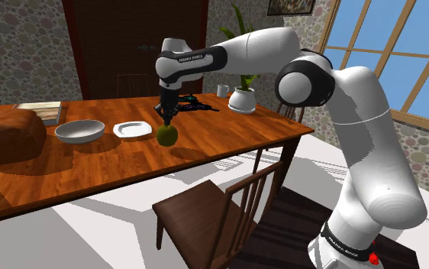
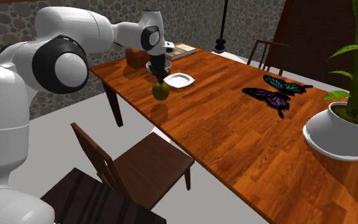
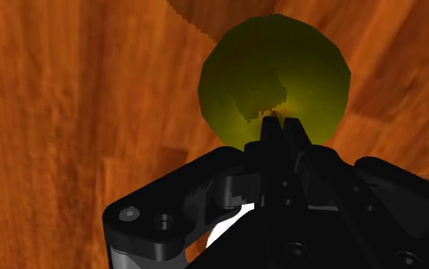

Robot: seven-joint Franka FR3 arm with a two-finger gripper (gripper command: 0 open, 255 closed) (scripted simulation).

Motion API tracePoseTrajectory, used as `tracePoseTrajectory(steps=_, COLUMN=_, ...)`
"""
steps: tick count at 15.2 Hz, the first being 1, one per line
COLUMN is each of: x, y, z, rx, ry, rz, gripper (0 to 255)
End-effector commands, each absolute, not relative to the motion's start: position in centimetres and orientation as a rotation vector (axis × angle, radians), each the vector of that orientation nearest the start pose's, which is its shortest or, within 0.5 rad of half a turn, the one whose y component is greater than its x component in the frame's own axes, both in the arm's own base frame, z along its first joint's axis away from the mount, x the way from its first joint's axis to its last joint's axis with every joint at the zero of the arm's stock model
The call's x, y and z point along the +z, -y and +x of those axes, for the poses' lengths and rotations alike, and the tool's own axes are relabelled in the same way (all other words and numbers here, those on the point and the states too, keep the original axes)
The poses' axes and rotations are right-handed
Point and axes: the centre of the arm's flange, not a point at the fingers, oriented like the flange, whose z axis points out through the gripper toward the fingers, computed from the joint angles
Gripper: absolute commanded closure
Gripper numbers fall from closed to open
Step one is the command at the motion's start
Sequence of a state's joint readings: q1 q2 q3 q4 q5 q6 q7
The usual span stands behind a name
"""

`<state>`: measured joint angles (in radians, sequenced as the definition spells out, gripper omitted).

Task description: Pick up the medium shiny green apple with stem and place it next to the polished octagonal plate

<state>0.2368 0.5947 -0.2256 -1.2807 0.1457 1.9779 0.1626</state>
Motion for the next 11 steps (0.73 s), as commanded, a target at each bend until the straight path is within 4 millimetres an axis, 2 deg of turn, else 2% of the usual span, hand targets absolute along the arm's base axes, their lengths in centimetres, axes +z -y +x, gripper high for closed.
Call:
tracePoseTrajectory(steps=1, x=41.14, y=-5.61, z=73.29, rx=-0.181, ry=-0.243, rz=-3.103, gripper=255)
tracePoseTrajectory(steps=2, x=40.63, y=-5.61, z=73.29, rx=-0.181, ry=-0.243, rz=-3.103, gripper=255)
tracePoseTrajectory(steps=9, x=40.63, y=-5.61, z=73.29, rx=-0.181, ry=-0.243, rz=-3.103, gripper=255)
tracePoseTrajectory(steps=10, x=40.63, y=-5.61, z=73.29, rx=-0.181, ry=-0.243, rz=-3.103, gripper=0)
tracePoseTrajectory(steps=11, x=40.63, y=-5.61, z=73.29, rx=-0.181, ry=-0.243, rz=-3.103, gripper=0)
